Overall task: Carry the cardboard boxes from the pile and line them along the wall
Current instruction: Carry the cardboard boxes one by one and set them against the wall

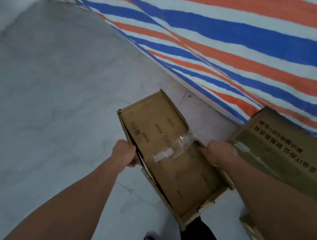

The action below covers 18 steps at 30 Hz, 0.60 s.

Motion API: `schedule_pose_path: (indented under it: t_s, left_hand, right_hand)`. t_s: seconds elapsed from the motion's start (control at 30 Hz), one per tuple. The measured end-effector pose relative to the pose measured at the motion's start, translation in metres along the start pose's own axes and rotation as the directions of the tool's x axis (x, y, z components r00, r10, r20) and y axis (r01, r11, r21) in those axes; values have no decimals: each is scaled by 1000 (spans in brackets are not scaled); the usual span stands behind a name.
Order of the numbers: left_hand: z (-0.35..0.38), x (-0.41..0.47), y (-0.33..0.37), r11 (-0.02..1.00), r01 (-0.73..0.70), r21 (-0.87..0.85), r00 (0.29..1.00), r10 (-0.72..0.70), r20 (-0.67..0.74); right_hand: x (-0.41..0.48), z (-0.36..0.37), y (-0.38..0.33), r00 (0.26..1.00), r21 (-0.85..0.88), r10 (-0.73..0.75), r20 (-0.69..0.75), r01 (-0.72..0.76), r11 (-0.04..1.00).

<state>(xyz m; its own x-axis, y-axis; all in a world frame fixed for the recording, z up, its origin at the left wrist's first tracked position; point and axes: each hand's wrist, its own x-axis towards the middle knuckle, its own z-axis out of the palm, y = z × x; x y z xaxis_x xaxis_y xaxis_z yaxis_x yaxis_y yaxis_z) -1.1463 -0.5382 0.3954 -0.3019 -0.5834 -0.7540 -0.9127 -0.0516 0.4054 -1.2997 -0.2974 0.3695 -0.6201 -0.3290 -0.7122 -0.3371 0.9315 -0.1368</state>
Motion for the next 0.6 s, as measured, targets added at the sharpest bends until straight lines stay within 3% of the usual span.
schedule_pose_path:
  t_s: [0.1, 0.37, 0.6]
  left_hand:
    - [-69, -38, -30, 995, -95, -26, 994, 93, -60]
    - [-269, -122, -115, 953, -292, -85, 907, 248, -341]
    - [-399, -140, -158, 938, -329, -113, 835, 233, -498]
  right_hand:
    - [-51, -2, -58, 998, 60, -41, -48, 44, 997]
    - [-152, -33, -255, 957, -48, -257, -134, 252, 966]
    - [-173, -60, -410, 874, -177, -443, -201, 412, 894]
